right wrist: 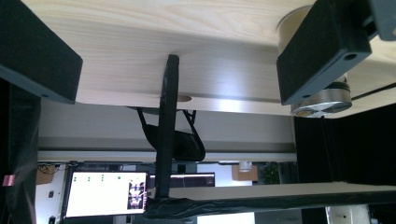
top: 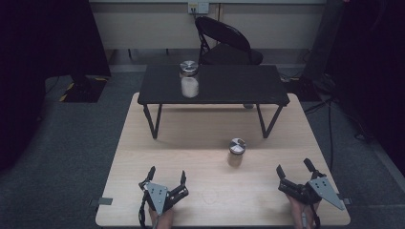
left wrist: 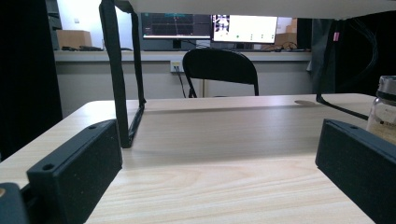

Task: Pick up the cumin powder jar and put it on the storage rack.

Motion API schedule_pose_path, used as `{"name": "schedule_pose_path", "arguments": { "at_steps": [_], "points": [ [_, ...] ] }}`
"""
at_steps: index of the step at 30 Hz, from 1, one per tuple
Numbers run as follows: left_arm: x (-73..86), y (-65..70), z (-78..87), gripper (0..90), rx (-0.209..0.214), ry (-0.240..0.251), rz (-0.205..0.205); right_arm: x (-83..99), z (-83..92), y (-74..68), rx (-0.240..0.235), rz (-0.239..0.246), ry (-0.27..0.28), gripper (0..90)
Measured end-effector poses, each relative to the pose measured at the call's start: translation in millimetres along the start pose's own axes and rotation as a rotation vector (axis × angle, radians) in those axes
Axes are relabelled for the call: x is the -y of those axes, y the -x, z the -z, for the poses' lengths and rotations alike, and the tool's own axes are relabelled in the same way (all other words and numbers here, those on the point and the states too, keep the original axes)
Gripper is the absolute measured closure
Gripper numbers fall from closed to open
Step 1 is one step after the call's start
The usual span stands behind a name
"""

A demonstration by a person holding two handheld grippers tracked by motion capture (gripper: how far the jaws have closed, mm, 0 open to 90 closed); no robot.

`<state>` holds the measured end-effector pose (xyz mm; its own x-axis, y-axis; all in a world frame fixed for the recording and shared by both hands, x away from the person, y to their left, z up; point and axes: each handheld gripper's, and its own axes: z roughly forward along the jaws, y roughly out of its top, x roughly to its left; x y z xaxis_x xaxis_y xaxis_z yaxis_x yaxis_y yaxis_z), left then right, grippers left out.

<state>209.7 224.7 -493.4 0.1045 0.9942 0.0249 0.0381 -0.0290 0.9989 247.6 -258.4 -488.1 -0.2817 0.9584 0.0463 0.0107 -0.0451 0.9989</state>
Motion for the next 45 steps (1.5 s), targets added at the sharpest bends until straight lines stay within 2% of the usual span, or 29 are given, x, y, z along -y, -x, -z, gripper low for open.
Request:
{"name": "schedule_pose_path", "arguments": {
  "at_steps": [6,8,13,16,22,29,36,45],
  "points": [
    [0.0,0.3,0.0,0.0,-0.002,0.000,0.000,-9.8,-7.5,-8.6,-0.042,0.016,0.004,0.0],
    [0.0,0.3,0.0,0.0,-0.002,0.000,0.000,-15.0,-13.4,-15.6,-0.058,0.031,0.009,0.0],
    [0.1,0.3,0.0,0.0,-0.002,0.001,0.000,-20.6,-26.3,-25.7,-0.071,0.039,0.008,0.0],
    [0.0,0.3,0.0,0.0,-0.002,0.000,0.000,-23.3,-37.9,-34.9,-0.096,0.035,0.009,0.0],
    [0.1,2.4,0.0,0.0,-0.013,0.000,0.000,-23.2,-54.8,-44.5,-0.133,0.033,-0.015,0.3],
    [0.1,2.4,0.0,0.0,-0.013,0.000,0.000,-22.8,-72.7,-52.8,-0.174,0.007,-0.043,2.2],
    [0.1,2.4,0.0,0.0,-0.013,0.001,-0.001,-19.8,-84.8,-61.2,-0.182,0.015,-0.067,2.8],
    [0.2,2.4,0.0,0.0,-0.013,0.001,0.000,-20.6,-101.4,-67.6,-0.175,0.005,-0.140,5.5]
  ]
}}
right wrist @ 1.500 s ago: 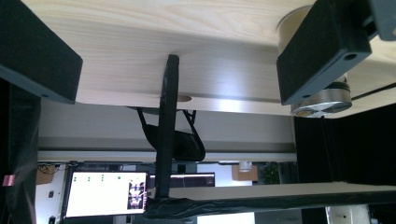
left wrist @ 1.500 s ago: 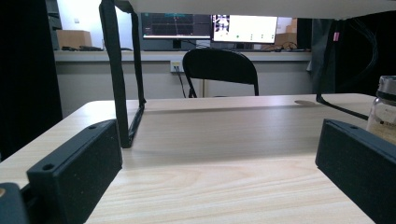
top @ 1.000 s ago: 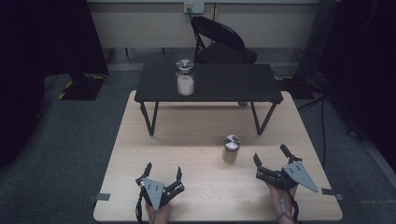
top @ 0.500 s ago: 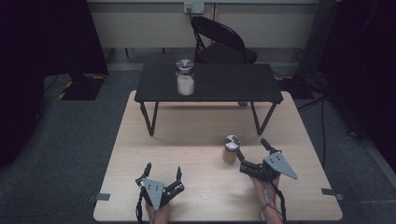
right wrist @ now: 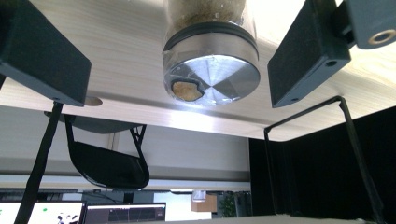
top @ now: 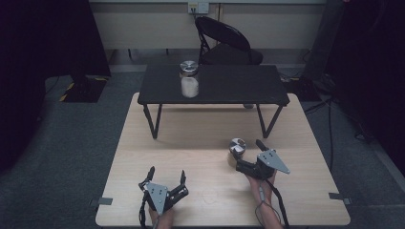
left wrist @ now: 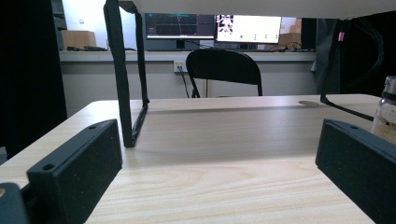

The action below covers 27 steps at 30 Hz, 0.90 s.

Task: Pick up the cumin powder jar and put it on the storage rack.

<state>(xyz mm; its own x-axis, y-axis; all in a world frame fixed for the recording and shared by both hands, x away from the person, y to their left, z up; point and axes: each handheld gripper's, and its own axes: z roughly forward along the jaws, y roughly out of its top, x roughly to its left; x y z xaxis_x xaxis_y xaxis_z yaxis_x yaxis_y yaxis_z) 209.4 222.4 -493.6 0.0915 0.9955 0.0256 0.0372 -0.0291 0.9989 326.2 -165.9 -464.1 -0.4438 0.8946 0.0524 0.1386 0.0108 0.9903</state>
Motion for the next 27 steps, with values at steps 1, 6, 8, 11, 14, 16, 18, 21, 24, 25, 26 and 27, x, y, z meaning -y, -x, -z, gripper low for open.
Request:
{"name": "schedule_pose_path", "arguments": {
  "at_steps": [1,6,8,11,14,16,18,21,24,25,26,27],
  "points": [
    [0.0,0.0,0.0,0.0,0.000,0.000,0.000,0.0,0.0,0.0,0.000,0.000,0.000,5.5],
    [-0.1,0.0,0.0,0.0,0.000,0.000,0.000,-2.1,-7.7,-4.5,0.003,0.033,-0.032,5.5],
    [-0.1,-0.1,0.0,0.0,0.000,0.000,0.000,-2.7,-10.1,-5.5,0.005,0.032,-0.039,5.5],
    [-0.1,-0.1,0.0,0.0,0.000,-0.001,0.000,-2.9,-14.1,-5.8,0.004,0.027,-0.047,6.0],
    [-0.1,-0.1,0.0,0.0,0.000,0.000,0.000,-4.2,-18.2,-5.9,0.004,0.025,-0.067,7.0],
    [0.0,0.0,0.0,0.0,0.000,0.000,0.000,-5.4,-21.0,-5.9,0.003,0.021,-0.085,7.4],
    [0.0,-0.1,0.0,0.0,0.000,0.000,0.000,-5.7,-23.4,-5.0,-0.009,0.016,-0.091,8.6],
    [0.0,-0.1,0.0,0.0,0.000,0.000,0.000,-6.8,-26.0,-3.9,-0.034,0.010,-0.104,12.0],
    [0.0,-0.1,0.1,0.0,0.000,0.000,-0.001,-7.4,-28.0,-5.8,-0.037,0.011,-0.123,14.3],
    [0.0,-0.1,0.0,0.0,0.000,0.000,-0.001,-7.6,-28.5,-5.7,-0.038,0.012,-0.129,15.2],
    [0.0,-0.1,0.1,0.0,0.000,0.000,-0.001,-7.7,-28.8,-6.4,-0.034,0.015,-0.133,17.5],
    [0.0,0.0,0.1,0.0,0.000,0.000,-0.001,-8.3,-29.1,-5.9,-0.035,0.015,-0.138,20.4]
  ]
}}
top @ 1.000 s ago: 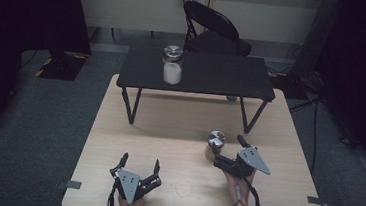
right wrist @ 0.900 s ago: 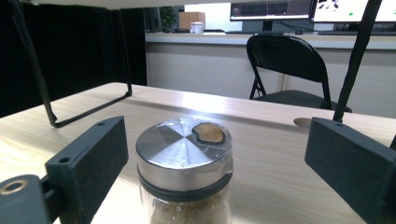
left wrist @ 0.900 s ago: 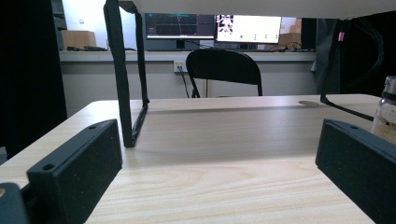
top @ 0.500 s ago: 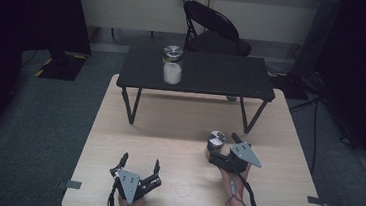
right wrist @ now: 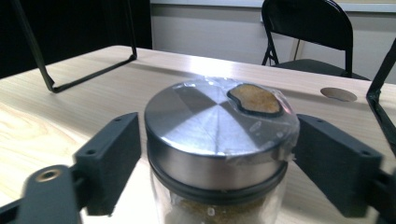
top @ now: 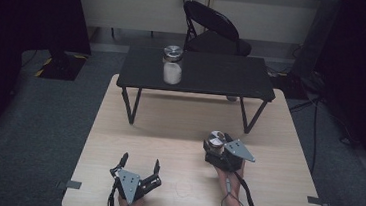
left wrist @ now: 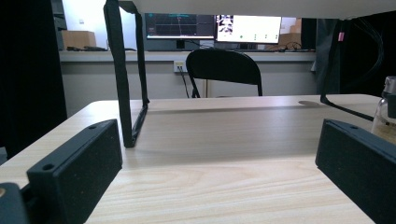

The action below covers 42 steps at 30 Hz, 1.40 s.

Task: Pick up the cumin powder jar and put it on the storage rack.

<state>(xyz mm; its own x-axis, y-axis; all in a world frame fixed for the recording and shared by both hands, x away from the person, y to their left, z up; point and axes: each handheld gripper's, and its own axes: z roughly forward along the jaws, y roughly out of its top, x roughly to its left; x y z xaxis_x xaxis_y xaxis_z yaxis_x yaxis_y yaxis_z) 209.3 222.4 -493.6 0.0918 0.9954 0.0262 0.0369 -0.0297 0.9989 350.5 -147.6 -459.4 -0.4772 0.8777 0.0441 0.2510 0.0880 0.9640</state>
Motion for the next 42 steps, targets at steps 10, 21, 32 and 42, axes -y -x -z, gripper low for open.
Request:
{"name": "schedule_pose_path", "arguments": {
  "at_steps": [10,21,32,42],
  "points": [
    [-0.1,-0.8,0.2,0.0,0.006,-0.001,0.000,1.1,-1.4,1.6,-0.011,-0.008,0.000,31.5],
    [-0.1,-0.8,0.2,0.0,0.005,-0.001,0.000,0.7,-0.7,-0.4,-0.002,-0.004,0.001,32.2],
    [-0.1,-0.9,0.2,0.0,0.006,-0.001,0.000,-5.5,2.7,-2.6,0.017,-0.009,-0.025,32.4],
    [-0.1,-0.8,0.2,0.0,0.005,-0.001,0.000,-10.6,7.4,-2.3,0.022,-0.002,-0.025,32.5]
  ]
}}
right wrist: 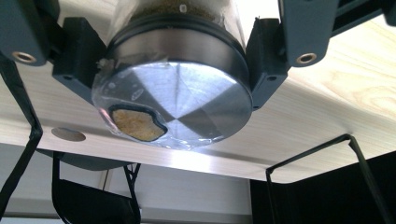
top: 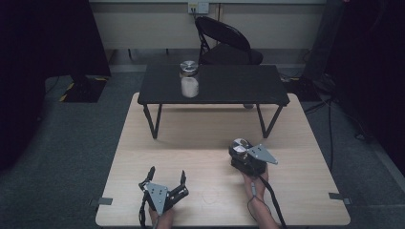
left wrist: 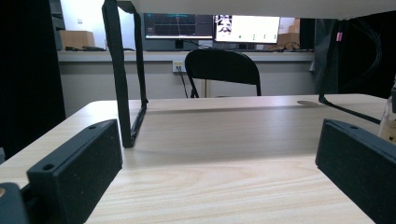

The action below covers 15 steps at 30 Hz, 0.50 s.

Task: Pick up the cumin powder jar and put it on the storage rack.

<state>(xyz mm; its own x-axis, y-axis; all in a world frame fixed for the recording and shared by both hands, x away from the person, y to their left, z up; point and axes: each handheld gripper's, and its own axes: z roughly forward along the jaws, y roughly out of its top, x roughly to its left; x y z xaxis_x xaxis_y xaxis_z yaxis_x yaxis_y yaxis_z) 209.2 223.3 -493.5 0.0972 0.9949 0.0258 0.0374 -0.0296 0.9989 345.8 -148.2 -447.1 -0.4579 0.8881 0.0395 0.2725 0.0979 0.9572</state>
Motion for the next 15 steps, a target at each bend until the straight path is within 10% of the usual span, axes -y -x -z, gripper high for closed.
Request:
{"name": "schedule_pose_path", "arguments": {
  "at_steps": [15],
  "points": [
    [-0.1,0.0,0.0,0.0,0.000,-0.001,0.000,-15.8,6.8,-0.2,-0.005,0.016,-0.005,32.6]
  ]
}}
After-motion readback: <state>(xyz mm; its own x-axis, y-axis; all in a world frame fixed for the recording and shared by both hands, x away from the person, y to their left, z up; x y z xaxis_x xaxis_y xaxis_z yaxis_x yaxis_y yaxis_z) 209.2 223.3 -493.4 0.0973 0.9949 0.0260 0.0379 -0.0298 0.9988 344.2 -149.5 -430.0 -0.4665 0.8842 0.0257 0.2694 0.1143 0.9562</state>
